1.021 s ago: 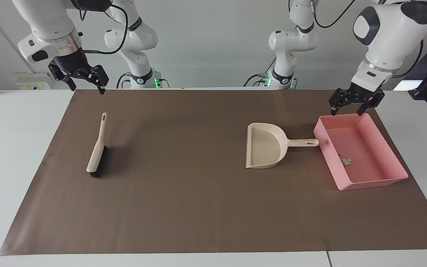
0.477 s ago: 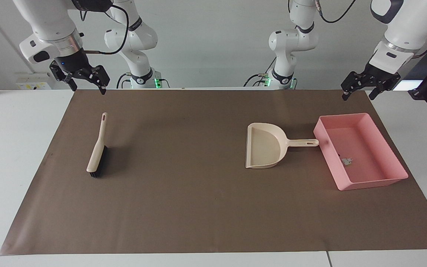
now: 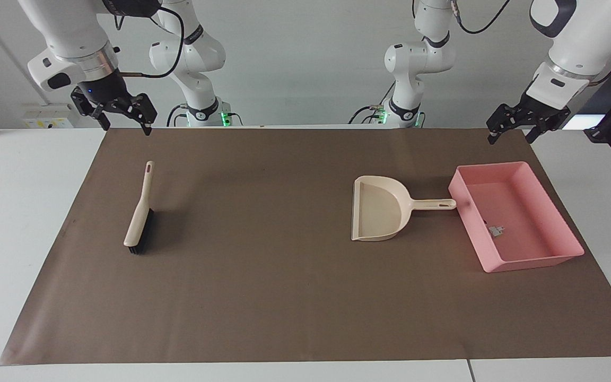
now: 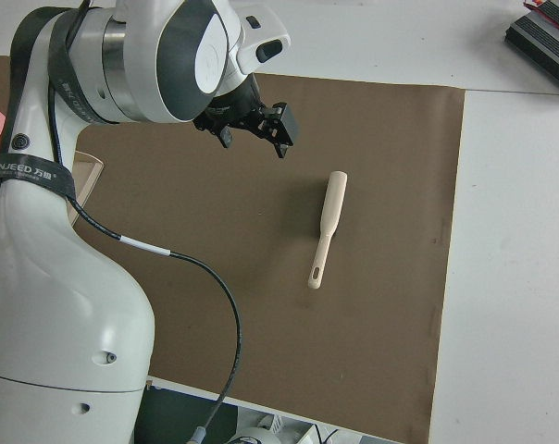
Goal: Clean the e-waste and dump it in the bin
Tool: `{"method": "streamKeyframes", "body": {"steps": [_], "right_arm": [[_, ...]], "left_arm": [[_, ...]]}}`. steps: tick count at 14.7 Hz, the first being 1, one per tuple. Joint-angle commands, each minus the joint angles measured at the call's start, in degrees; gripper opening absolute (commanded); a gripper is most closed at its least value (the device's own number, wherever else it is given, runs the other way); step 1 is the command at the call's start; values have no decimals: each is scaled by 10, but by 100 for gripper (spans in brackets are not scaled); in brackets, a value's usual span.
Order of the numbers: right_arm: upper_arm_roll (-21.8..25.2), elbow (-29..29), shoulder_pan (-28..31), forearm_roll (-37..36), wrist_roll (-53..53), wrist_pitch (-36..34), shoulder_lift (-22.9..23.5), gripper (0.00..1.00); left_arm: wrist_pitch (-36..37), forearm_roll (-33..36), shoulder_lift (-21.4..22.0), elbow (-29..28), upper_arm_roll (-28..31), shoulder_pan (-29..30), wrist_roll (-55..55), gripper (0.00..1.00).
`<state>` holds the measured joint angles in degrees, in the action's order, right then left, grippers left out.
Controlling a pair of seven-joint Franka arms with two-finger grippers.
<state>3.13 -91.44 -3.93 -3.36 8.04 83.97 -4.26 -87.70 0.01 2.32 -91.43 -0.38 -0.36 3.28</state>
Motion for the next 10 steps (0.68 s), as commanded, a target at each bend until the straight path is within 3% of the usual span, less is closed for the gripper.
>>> {"method": "streamKeyframes", "body": {"steps": [1, 10], "right_arm": [[6, -13, -2, 11, -13, 5, -11, 99], [6, -13, -2, 11, -13, 4, -11, 99]], "left_arm": [[7, -5, 8, -9, -4, 5, 5, 98], [1, -5, 9, -10, -4, 5, 3, 99]]}}
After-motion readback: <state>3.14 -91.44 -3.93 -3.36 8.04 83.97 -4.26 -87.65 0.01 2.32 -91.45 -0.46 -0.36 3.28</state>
